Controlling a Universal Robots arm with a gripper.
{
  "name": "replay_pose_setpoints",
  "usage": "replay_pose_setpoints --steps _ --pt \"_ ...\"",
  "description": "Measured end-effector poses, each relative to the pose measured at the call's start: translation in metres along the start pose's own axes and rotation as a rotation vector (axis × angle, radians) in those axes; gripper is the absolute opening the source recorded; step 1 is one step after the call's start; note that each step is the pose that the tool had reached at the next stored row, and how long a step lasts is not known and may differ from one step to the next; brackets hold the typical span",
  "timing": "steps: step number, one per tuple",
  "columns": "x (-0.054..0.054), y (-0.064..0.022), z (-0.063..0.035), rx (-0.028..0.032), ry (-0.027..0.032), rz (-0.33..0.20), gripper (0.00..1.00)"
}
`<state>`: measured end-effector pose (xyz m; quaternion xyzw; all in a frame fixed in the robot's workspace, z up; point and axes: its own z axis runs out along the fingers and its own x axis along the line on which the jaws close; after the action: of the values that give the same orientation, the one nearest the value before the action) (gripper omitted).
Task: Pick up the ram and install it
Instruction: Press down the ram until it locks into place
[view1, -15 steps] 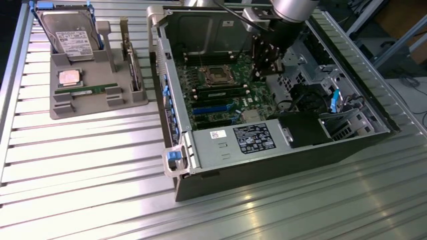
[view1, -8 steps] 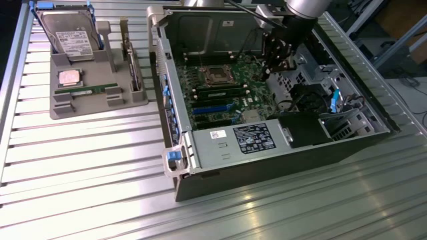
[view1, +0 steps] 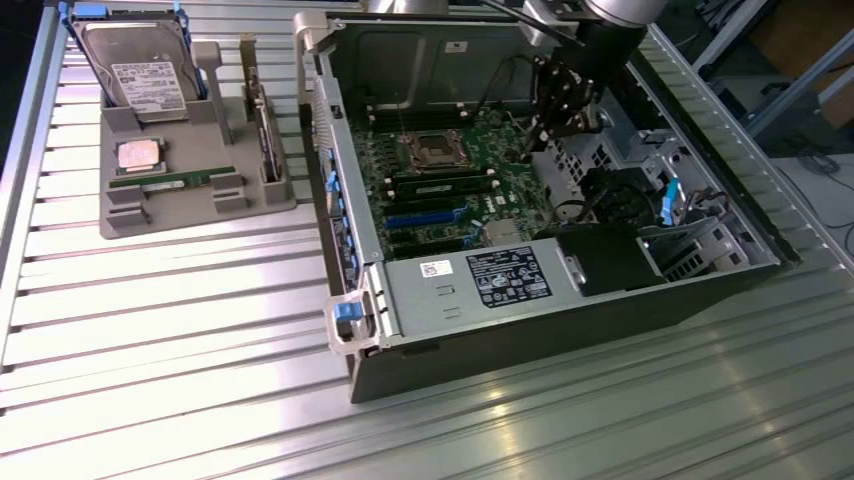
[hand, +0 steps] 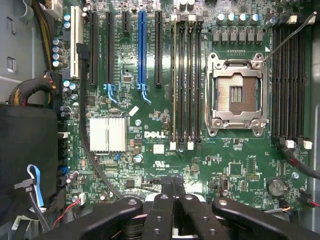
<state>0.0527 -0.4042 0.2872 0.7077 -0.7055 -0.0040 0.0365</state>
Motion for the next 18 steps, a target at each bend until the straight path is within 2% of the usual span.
replay_pose_setpoints --steps 1,4,5,10,12,14,16,18 --pt "0.000 0.0002 0.0006 0.0000 0.0002 0.000 0.11" --pt "-0.001 0.0056 0.0122 0.0000 0.0000 0.000 0.11" --pt "-0.001 0.0128 0.0268 0.0000 -0.0001 0.000 0.11" --pt "-0.002 0.0212 0.0473 0.0000 0.0000 0.000 0.11" --pt "-0.003 0.0254 0.0505 0.0001 0.0002 0.000 0.11" --pt "-0.009 0.0267 0.0505 0.0002 0.0000 0.000 0.11" --pt "-0.009 0.0335 0.0522 0.0002 0.0001 0.000 0.11" --pt "-0.009 0.0361 0.0530 0.0002 0.0003 0.000 0.11"
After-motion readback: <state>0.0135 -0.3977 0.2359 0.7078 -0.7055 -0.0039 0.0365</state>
